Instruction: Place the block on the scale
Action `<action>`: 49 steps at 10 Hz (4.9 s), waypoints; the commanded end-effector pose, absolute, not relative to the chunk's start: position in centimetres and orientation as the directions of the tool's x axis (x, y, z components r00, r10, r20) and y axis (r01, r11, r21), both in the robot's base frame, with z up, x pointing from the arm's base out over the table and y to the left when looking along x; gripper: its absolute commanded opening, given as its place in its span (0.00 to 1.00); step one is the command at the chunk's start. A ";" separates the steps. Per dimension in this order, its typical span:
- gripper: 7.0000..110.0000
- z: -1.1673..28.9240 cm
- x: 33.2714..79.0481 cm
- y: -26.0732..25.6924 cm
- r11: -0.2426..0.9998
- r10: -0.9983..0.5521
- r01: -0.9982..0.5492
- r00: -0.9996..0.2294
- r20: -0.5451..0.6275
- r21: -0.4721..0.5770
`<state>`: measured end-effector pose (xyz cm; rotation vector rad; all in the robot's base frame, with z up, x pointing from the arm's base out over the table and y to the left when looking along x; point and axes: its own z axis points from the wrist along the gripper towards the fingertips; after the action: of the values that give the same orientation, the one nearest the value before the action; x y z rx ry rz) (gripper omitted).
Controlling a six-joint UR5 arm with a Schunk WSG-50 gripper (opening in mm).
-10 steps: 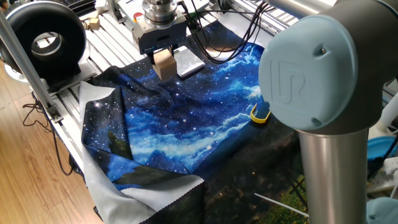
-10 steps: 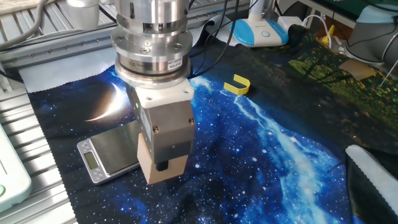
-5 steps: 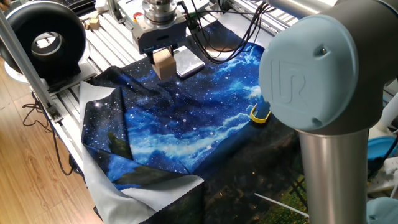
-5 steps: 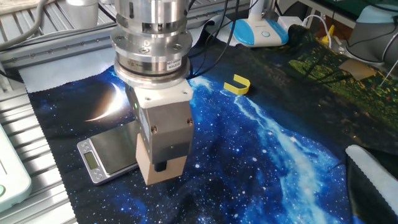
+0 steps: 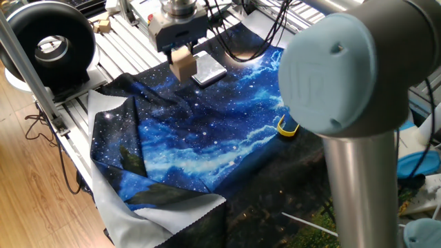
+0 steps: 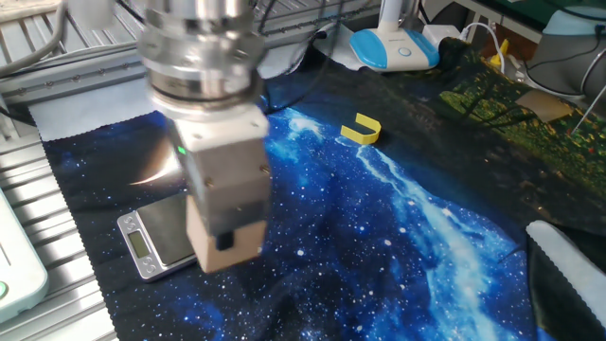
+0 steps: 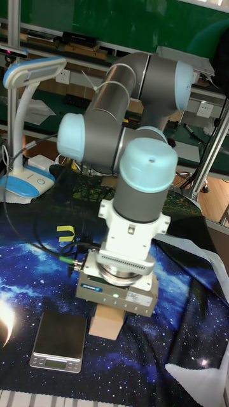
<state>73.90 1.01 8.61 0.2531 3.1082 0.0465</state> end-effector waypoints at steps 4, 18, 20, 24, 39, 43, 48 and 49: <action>0.00 10.0 76.1 -5.8 0.996 0.074 0.074 -0.997 0.001 0.058; 0.00 5.2 75.9 -6.5 0.993 0.103 0.102 -0.994 -0.021 0.054; 0.00 5.2 75.7 -6.3 0.993 0.102 0.100 -0.995 -0.022 0.066; 0.00 5.3 74.8 -6.4 0.992 0.099 0.097 -0.995 -0.018 0.083; 0.00 5.1 74.8 -6.4 0.991 0.113 0.112 -0.994 -0.003 0.075; 0.00 5.0 75.0 -6.3 0.992 0.095 0.094 -0.995 -0.009 0.085; 0.15 5.0 75.0 -5.9 0.991 0.085 0.083 -0.996 -0.009 0.102; 0.15 5.0 74.9 -5.9 0.991 0.086 0.085 -0.996 -0.005 0.101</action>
<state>74.91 -6.17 4.90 0.1328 3.1269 0.1309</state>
